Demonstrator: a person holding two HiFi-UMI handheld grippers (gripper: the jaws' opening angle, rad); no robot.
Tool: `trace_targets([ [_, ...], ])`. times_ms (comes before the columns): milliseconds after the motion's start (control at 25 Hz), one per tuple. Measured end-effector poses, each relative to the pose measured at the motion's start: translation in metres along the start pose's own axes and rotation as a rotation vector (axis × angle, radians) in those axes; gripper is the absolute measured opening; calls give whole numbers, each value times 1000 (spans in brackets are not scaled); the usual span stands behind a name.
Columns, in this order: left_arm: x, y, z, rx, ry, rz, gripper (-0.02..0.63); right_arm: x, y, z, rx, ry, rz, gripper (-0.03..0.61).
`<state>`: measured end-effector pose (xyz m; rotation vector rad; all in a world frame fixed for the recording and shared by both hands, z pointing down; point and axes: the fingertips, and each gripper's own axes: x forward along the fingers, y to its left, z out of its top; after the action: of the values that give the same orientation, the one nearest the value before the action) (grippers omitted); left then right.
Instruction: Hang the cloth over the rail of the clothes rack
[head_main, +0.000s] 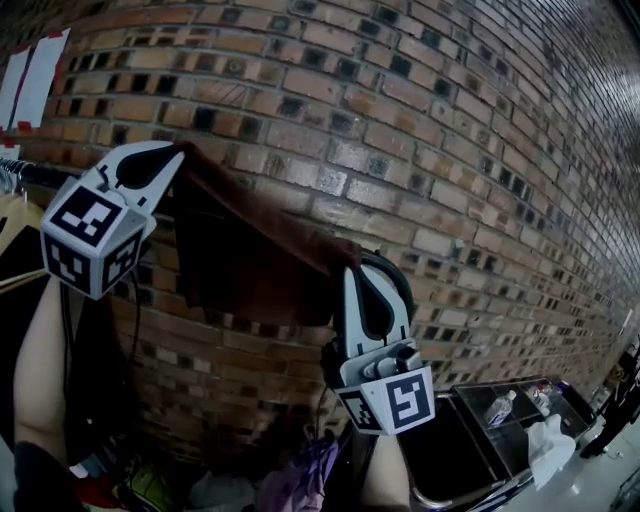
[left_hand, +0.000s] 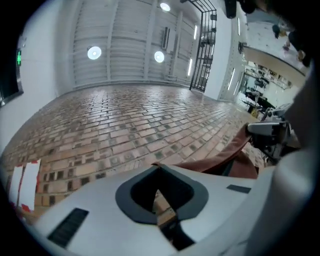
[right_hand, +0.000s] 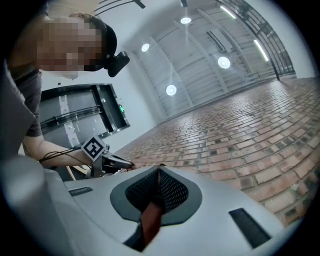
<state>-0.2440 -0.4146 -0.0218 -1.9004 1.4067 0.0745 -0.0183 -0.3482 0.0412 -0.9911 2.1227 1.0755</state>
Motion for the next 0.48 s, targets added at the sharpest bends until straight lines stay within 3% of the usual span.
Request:
trace_targets([
  [280, -10, -19, 1, -89, -83, -102, 23, 1, 10, -1, 8, 20, 6, 23],
  [480, -25, -20, 0, -113, -123, -39, 23, -12, -14, 2, -71, 25, -115, 23],
])
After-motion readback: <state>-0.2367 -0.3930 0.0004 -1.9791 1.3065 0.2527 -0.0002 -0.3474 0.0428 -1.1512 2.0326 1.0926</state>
